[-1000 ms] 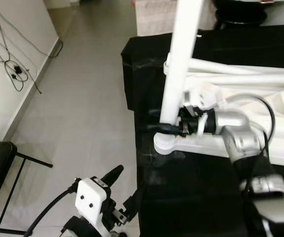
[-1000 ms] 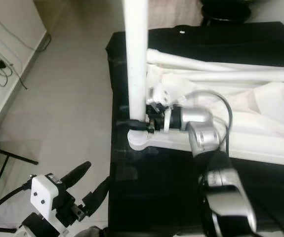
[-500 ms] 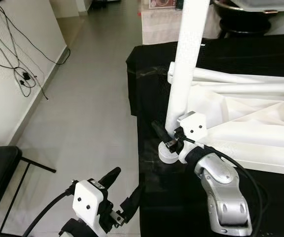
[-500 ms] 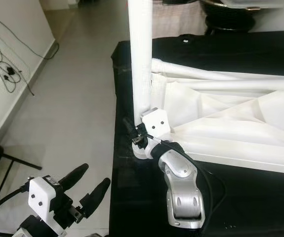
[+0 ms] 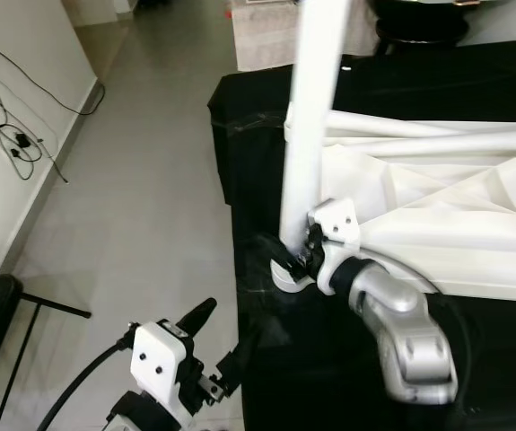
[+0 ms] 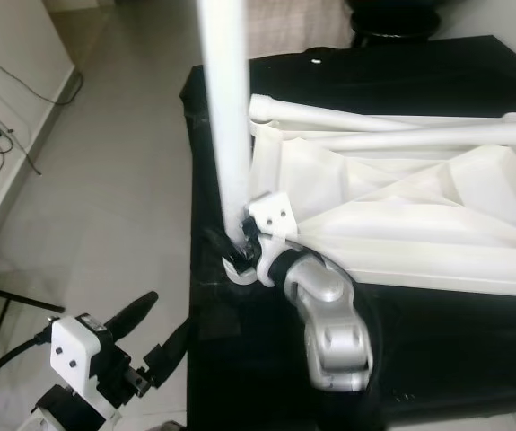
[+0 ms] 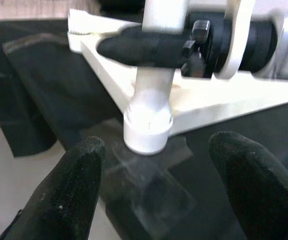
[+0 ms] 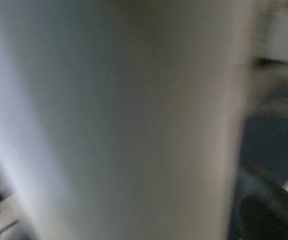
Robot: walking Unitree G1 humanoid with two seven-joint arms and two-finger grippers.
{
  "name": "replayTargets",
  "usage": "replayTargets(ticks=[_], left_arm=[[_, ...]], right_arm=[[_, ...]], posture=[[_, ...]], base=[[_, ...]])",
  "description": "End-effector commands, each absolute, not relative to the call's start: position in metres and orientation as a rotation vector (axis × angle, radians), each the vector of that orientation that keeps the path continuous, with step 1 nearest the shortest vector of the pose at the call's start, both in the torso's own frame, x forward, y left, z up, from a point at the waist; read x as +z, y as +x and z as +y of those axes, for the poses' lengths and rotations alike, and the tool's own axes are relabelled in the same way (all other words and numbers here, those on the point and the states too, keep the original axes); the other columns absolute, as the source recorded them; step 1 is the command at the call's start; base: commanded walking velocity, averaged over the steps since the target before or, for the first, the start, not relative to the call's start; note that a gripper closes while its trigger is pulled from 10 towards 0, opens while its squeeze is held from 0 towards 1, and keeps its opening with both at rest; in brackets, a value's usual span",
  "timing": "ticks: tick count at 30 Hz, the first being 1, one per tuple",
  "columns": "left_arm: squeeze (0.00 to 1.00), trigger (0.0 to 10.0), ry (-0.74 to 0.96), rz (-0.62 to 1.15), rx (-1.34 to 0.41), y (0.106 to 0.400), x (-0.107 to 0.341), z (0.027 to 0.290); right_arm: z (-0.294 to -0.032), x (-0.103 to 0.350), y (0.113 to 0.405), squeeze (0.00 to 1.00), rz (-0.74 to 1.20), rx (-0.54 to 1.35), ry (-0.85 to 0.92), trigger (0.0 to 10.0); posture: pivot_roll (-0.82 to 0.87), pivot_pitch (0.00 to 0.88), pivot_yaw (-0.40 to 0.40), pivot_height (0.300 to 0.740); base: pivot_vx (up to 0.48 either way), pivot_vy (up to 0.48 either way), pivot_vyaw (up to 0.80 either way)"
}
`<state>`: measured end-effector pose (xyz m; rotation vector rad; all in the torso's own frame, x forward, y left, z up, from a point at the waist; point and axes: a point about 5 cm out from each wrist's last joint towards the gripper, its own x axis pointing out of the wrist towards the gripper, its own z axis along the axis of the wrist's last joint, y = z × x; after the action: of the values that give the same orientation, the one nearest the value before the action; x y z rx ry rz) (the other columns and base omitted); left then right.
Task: Building children table
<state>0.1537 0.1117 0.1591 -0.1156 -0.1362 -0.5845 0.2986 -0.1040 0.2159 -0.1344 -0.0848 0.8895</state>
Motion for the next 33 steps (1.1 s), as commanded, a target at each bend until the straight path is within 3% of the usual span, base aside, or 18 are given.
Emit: replayTargets(ticks=[1, 2, 3, 8, 14, 15, 16, 17, 18, 33], left_arm=[[0.0, 10.0, -0.118, -0.117, -0.567, 0.152, 0.155, 0.113], [0.0, 10.0, -0.118, -0.117, -0.566, 0.152, 0.155, 0.113], [0.0, 10.0, -0.118, -0.117, -0.565, 0.152, 0.155, 0.112], [0.0, 10.0, -0.118, -0.117, -0.566, 0.152, 0.156, 0.112], [0.0, 10.0, -0.121, -0.113, -0.569, 0.149, 0.157, 0.112], [0.0, 10.0, -0.122, -0.112, -0.569, 0.148, 0.158, 0.112], [0.0, 10.0, -0.123, -0.111, -0.568, 0.147, 0.158, 0.112], [0.0, 10.0, -0.123, -0.111, -0.568, 0.147, 0.158, 0.112], [0.0, 10.0, -0.124, -0.11, -0.566, 0.146, 0.158, 0.111], [0.0, 10.0, -0.127, -0.107, -0.563, 0.146, 0.158, 0.11]], right_arm=[[-0.102, 0.218, 0.297, 0.95, -0.108, 1.13, -0.162, 10.0], [-0.104, 0.219, 0.296, 0.95, -0.106, 1.202, -0.197, 10.0], [-0.107, 0.218, 0.296, 0.0, -0.087, 1.295, -0.221, 10.0], [-0.112, 0.217, 0.298, 0.0, -0.041, 1.404, -0.234, 10.0], [-0.105, 0.219, 0.323, 0.0, 0.005, 1.482, -0.197, 10.0], [-0.098, 0.216, 0.33, 0.0, 0.021, 1.49, -0.185, 7.9], [-0.095, 0.216, 0.333, 0.0, 0.022, 1.501, -0.17, 1.4], [-0.095, 0.216, 0.333, 0.0, 0.022, 1.501, -0.17, 1.4], [-0.093, 0.216, 0.336, 0.0, 0.02, 1.521, -0.151, 0.0], [-0.101, 0.222, 0.345, 0.0, -0.03, 1.519, -0.162, 0.0]], posture=[[0.0, 0.177, 0.042, 0.74], [0.0, 0.178, 0.042, 0.74], [0.0, 0.177, 0.042, 0.74], [0.01, 0.181, 0.042, 0.74], [0.02, 0.193, 0.043, 0.74], [0.03, 0.201, 0.045, 0.74], [0.04, 0.203, 0.044, 0.74], [0.04, 0.203, 0.044, 0.74], [0.04, 0.207, 0.043, 0.74], [0.03, 0.208, 0.036, 0.74]], base=[[0.0, 0.0, 0.0], [0.0, 0.0, 0.0], [0.0, 0.0, 0.0], [0.0, 0.0, 0.0], [0.0, 0.0, 0.0], [0.0, 0.0, 0.0], [0.0, 0.0, 0.0], [0.0, 0.0, 0.0], [0.0, 0.0, 0.0], [0.0, 0.0, 0.0]])
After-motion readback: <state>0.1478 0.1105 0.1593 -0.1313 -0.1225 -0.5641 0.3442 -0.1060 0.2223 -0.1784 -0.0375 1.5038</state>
